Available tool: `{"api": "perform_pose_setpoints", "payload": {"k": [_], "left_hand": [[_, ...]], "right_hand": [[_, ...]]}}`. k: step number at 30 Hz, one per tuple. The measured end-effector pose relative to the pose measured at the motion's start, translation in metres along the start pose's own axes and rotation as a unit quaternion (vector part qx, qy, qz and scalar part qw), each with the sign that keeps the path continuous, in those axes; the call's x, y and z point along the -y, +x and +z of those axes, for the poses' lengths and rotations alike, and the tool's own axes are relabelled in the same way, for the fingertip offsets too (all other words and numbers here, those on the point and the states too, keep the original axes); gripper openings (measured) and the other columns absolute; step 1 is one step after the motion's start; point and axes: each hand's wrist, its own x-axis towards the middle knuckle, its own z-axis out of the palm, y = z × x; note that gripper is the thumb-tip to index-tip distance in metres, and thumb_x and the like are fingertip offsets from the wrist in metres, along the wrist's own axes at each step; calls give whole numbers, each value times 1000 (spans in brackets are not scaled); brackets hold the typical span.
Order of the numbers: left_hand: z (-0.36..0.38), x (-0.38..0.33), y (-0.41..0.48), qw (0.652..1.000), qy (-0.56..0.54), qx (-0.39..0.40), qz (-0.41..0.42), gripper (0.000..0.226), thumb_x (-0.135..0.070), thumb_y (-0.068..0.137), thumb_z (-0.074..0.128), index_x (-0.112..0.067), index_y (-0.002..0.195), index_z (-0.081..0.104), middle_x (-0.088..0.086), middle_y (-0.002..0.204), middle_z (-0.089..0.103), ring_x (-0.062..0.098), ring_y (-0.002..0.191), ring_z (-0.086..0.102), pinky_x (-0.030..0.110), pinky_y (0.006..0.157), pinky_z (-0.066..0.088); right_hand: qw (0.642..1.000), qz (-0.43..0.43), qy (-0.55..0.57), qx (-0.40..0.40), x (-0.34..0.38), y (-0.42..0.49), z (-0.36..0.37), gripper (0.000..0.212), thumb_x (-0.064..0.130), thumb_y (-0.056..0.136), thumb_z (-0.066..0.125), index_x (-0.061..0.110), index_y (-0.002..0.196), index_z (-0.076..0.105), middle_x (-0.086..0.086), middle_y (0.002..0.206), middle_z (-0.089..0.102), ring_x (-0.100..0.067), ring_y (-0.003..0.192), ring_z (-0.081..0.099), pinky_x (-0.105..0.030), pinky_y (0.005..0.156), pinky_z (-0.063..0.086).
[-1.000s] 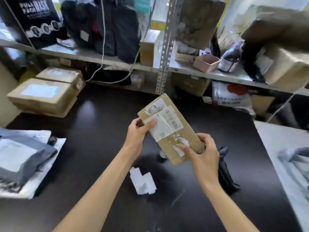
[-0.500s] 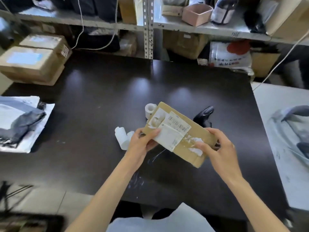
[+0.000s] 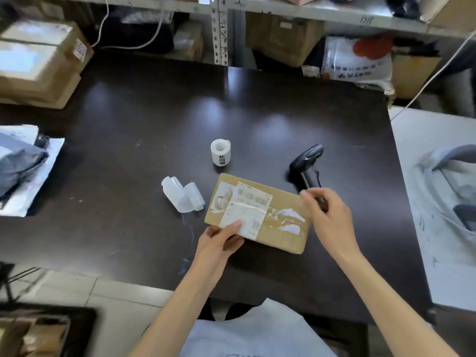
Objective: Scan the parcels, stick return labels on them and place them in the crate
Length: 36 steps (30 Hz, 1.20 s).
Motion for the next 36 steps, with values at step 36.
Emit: {"api": "perform_pose_setpoints", "payload": {"k": [36], "left_hand": [[43, 12, 10, 991, -133, -27, 10, 69, 3, 66, 72, -2, 132, 54, 12, 121, 68, 24, 113, 65, 39, 100, 50]], "right_hand": [[938, 195, 233, 166, 87, -50, -2, 4, 2, 89, 58, -2, 89, 57, -13, 64, 59, -24, 42, 54, -30, 42, 46]]}}
